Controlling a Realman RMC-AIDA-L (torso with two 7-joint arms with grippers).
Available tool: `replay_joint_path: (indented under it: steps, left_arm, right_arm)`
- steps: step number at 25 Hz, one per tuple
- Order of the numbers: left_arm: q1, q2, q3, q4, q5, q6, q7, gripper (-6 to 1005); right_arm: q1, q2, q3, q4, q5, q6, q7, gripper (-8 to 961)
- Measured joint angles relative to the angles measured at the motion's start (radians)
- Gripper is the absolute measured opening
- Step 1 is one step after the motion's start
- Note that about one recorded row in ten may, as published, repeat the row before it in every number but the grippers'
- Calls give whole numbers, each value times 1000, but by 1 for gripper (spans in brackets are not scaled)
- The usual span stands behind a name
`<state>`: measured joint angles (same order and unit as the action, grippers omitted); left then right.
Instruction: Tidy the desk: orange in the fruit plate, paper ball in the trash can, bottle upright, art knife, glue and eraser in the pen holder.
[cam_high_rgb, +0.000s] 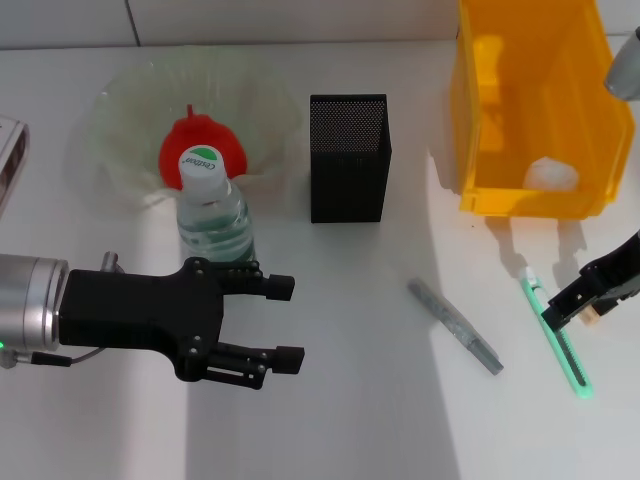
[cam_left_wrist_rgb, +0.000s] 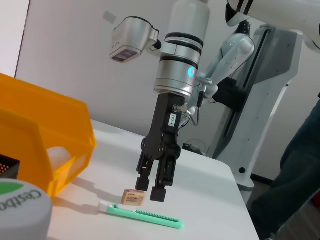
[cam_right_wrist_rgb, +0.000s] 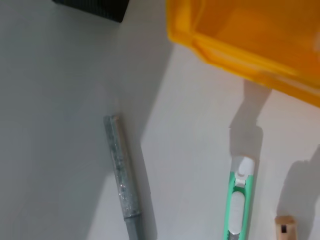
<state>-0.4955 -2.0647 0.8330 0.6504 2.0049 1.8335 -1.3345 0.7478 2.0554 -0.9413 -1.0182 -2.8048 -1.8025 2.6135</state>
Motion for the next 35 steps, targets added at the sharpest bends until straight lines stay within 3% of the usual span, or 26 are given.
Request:
replay_joint_path:
  steps: [13, 21, 35]
  left_arm:
    - [6, 0, 0, -1, 0, -2, 15, 835]
    - [10, 0, 1, -4, 0, -5, 23, 835]
    - [5, 0, 2, -5, 0, -16, 23, 835]
  right_arm:
    - [31, 19, -7, 15, 12, -11, 0, 767]
    - [57, 20, -8, 83, 4, 27, -4, 766]
    - [87, 16, -10, 87, -58, 32, 11, 767]
